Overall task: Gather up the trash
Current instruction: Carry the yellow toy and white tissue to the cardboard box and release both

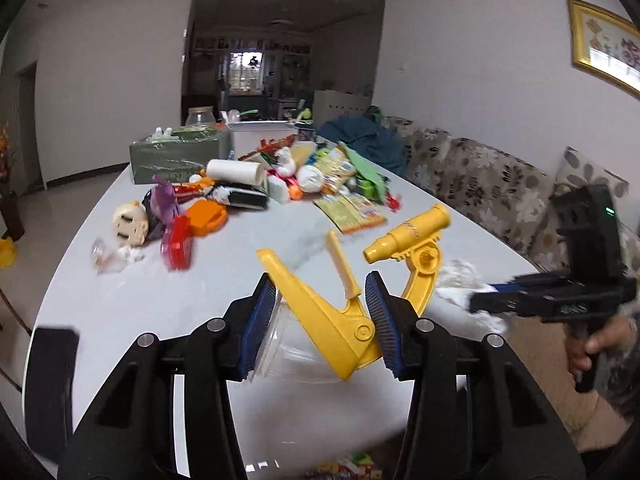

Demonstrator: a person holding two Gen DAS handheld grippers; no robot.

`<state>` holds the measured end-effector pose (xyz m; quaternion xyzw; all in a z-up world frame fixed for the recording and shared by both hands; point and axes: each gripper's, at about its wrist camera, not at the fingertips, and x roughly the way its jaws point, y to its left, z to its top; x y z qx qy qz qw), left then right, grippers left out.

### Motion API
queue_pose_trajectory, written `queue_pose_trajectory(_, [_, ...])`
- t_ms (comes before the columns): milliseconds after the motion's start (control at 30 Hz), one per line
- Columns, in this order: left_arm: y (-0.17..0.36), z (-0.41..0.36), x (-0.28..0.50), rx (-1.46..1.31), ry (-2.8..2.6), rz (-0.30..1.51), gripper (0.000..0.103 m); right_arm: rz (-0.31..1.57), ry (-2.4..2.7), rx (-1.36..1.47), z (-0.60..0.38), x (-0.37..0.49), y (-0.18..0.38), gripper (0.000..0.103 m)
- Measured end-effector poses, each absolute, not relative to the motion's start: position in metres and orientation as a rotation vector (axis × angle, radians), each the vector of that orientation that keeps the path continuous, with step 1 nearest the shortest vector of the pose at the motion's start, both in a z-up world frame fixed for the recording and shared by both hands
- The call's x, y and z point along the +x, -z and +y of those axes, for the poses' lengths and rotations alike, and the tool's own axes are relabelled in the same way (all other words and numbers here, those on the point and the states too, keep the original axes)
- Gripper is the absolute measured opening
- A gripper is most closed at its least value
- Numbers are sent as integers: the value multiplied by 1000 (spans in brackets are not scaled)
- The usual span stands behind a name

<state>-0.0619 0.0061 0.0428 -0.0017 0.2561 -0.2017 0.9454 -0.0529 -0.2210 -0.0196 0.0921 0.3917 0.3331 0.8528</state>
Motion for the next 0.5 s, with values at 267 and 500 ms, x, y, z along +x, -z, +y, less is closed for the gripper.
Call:
queue_pose_trajectory(267, [2,9,-168,65,462,662,46,1027,-801,115,-190,-124,63,17])
queue_pose_trajectory(500, [118,14,-157,70,463,1010,70,1256,-767,-36,-153,-130,156,57])
